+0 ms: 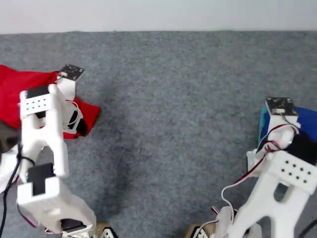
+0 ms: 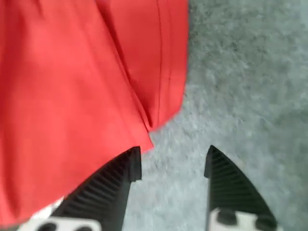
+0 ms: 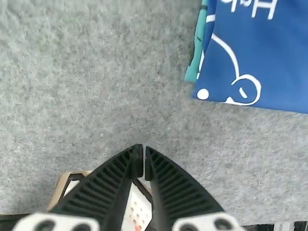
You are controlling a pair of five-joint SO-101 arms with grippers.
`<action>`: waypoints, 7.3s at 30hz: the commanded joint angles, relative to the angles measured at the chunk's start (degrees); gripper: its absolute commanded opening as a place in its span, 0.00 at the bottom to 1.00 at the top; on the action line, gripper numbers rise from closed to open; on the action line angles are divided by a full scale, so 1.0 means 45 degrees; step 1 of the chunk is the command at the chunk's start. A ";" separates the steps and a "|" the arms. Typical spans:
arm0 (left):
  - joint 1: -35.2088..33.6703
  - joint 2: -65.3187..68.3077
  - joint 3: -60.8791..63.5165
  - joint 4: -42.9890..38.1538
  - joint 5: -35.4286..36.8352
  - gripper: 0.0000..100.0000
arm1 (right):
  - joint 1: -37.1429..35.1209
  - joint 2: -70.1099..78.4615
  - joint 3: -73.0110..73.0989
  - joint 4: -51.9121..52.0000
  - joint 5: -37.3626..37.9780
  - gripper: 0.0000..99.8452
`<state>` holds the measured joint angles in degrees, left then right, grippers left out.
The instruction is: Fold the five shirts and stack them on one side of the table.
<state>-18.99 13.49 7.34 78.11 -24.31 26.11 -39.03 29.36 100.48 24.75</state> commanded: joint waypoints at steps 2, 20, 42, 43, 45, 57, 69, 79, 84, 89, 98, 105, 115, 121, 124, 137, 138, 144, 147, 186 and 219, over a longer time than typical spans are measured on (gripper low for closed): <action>-0.0117 0.0996 -0.0557 -0.1465 -0.0117 0.21 | -0.0068 -0.0811 0.0137 0.0498 -0.0098 0.01; 0.1934 -0.0762 -0.2081 0.1250 0.0938 0.01 | -0.0068 -0.1201 0.0156 0.0498 -0.0098 0.01; 0.9319 -0.9885 -0.1260 0.4982 0.2208 0.02 | -0.0127 -0.1201 0.0098 0.0498 0.0000 0.01; 0.9241 -0.9885 -0.1260 0.4982 0.2208 0.04 | -0.0127 -0.1201 0.0098 0.0498 0.0000 0.01; 0.8908 -0.9885 -0.1260 0.4962 0.2208 0.09 | -0.0127 -0.1201 0.0098 0.0498 0.0000 0.01; 0.3204 -0.9846 0.1221 0.4962 0.0508 0.22 | -0.2335 -0.1201 0.0156 0.0498 -0.0078 0.01; 0.1582 -0.9768 0.7941 0.1954 -0.1817 0.21 | -0.8176 -0.1045 0.0156 0.0147 -0.0098 0.01; 0.4904 -0.9748 0.9348 0.0840 -0.0430 0.25 | -0.8195 -0.1065 0.1192 0.0049 -0.0098 0.01; 0.7111 -0.9748 0.9739 0.0410 -0.0215 0.25 | -0.8176 -0.1104 0.1231 0.0049 -0.0098 0.01; 0.9768 -0.9729 0.9739 0.0059 0.0742 0.25 | -0.8176 -0.1065 0.1231 0.0049 -0.0098 0.01; 1.2230 -0.8635 1.0266 -0.1739 0.2383 0.25 | -0.8176 -0.1065 0.1250 0.0049 -0.0098 0.01; 1.2230 -0.5568 0.9368 -0.2266 0.2676 0.26 | -0.8176 -0.1065 0.1250 0.0049 -0.0098 0.01; 1.2327 -0.5236 0.9250 -0.2989 0.3009 0.17 | -0.8176 -0.1065 0.1250 0.0049 -0.0098 0.01; 1.2308 -0.5353 0.9133 -0.3087 0.2969 0.08 | -0.8176 -0.1065 0.1211 0.0049 -0.0098 0.01; 1.2249 -0.5353 0.8527 -0.2071 0.2657 0.03 | -0.8176 -0.1065 0.1211 0.0049 -0.0098 0.01; 0.9827 -0.8830 0.4659 0.2676 0.1035 0.02 | -0.8176 -0.1143 0.1192 0.0049 -0.0098 0.01; 0.9670 -0.9084 0.4620 0.2930 0.0860 0.02 | -0.8176 -0.1143 0.1192 0.0049 -0.0098 0.01; 0.9221 -0.9475 0.4659 0.3751 0.0469 0.02 | -0.8176 -0.1104 0.1192 -0.0068 -0.0098 0.01; 0.9104 -0.9416 0.4659 0.3692 0.0449 0.02 | -0.8176 -0.1084 0.1192 -0.0264 -0.0098 0.01; 1.0999 -0.9358 0.8625 -0.0195 0.1524 0.13 | -0.8195 -0.1065 0.1192 -0.0420 -0.0098 0.01; 0.0313 -1.0706 -0.0713 0.4962 -0.1387 0.01 | -0.8254 -0.1065 0.1192 -0.1455 -0.0098 0.01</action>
<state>-9.76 -30.99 8.04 99.21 -28.00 -10.46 -43.25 35.52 96.26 24.66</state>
